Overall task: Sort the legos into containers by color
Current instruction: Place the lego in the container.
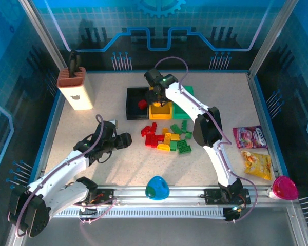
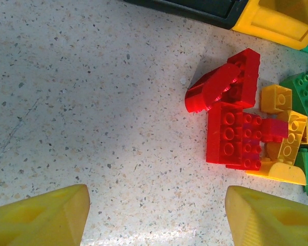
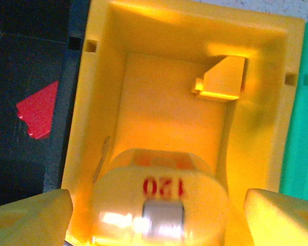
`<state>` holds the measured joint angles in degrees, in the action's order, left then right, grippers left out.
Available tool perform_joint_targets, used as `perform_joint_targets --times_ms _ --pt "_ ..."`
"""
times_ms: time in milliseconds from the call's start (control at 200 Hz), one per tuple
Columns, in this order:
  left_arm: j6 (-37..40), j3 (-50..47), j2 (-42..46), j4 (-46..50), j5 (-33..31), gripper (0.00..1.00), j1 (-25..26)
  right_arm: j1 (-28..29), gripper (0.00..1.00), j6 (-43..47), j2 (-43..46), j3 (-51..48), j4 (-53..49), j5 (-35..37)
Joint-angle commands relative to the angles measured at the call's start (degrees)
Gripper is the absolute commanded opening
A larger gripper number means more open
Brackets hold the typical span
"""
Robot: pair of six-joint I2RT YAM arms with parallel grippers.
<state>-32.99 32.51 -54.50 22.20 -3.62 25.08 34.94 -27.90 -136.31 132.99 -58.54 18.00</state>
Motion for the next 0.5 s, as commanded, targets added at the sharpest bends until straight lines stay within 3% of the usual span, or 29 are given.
perform_joint_targets --times_ms 0,220,495 --pt "-0.3 0.3 0.7 1.0 -0.6 0.71 0.7 -0.2 0.93 0.2 2.7 0.4 -1.4 1.2" --pt "0.4 0.8 0.6 1.1 -0.5 0.71 1.4 2.3 0.93 1.5 14.2 -9.3 2.4 1.1" --pt "1.4 2.1 -3.9 -1.8 1.9 0.70 2.7 6.2 0.88 3.1 31.9 -35.1 12.9 -2.3"
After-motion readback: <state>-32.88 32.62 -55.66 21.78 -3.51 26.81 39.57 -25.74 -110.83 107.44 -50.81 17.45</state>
